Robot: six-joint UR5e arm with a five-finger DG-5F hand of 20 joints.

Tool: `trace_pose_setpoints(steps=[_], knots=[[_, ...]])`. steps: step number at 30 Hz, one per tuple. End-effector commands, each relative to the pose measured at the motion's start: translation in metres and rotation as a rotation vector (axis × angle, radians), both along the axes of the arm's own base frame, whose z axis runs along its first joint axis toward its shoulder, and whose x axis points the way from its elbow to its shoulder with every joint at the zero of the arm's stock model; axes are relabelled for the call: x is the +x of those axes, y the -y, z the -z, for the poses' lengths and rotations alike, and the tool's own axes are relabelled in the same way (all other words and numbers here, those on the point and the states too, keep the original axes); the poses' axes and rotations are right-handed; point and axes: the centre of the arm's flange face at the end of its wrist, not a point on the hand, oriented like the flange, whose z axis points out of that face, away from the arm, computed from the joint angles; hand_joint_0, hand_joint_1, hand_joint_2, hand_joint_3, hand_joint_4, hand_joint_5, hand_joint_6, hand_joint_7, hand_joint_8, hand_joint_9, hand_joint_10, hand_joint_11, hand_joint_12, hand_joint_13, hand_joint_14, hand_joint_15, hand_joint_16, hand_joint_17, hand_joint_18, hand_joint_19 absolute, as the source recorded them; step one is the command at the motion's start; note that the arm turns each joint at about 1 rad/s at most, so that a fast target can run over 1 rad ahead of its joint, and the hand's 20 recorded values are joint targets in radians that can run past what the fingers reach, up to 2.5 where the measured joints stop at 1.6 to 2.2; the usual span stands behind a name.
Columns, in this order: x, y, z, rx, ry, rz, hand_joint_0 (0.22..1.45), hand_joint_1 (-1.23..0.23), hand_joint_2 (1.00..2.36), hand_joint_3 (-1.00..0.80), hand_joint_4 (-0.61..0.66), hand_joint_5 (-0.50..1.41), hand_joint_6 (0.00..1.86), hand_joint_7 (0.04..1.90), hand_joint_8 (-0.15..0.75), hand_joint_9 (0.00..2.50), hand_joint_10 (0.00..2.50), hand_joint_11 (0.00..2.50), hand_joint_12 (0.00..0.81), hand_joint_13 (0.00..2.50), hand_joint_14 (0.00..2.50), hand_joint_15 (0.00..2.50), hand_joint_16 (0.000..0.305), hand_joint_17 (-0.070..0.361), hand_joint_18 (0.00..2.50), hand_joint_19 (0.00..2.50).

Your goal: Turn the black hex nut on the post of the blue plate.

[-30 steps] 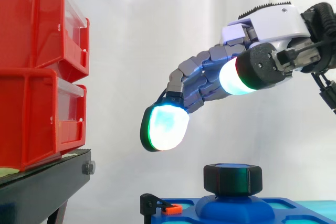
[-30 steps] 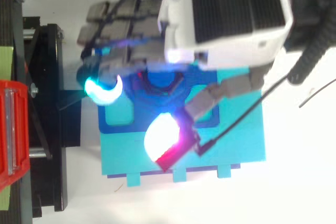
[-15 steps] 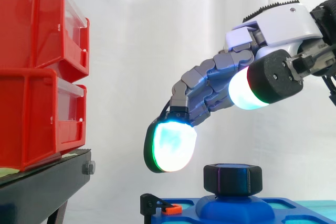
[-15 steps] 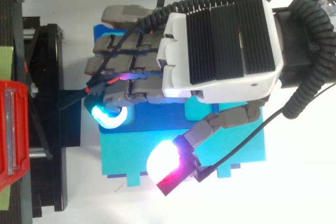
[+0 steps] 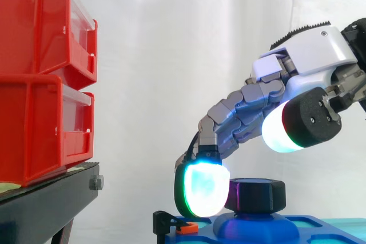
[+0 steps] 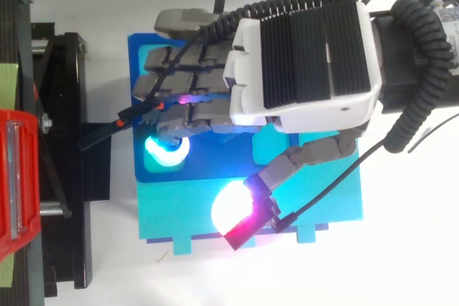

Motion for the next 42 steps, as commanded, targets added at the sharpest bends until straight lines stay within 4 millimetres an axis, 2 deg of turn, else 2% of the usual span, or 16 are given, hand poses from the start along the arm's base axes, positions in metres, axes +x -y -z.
trace_pose_setpoints(steps=[1,42], knots=[[-0.001,0.001,0.000,-0.007,-0.007,0.000,0.46,-0.35,1.00,-0.50,0.17,-0.20,0.50,0.84,0.205,0.25,0.00,0.02,0.334,0.04,0.00,0.05,0.052,0.116,0.00,0.16],[-0.013,0.050,0.002,-0.104,-0.033,0.034,0.47,-0.35,1.00,-0.50,0.17,-0.20,0.50,0.84,0.206,0.25,0.00,0.02,0.334,0.04,0.00,0.06,0.051,0.115,0.00,0.16]])
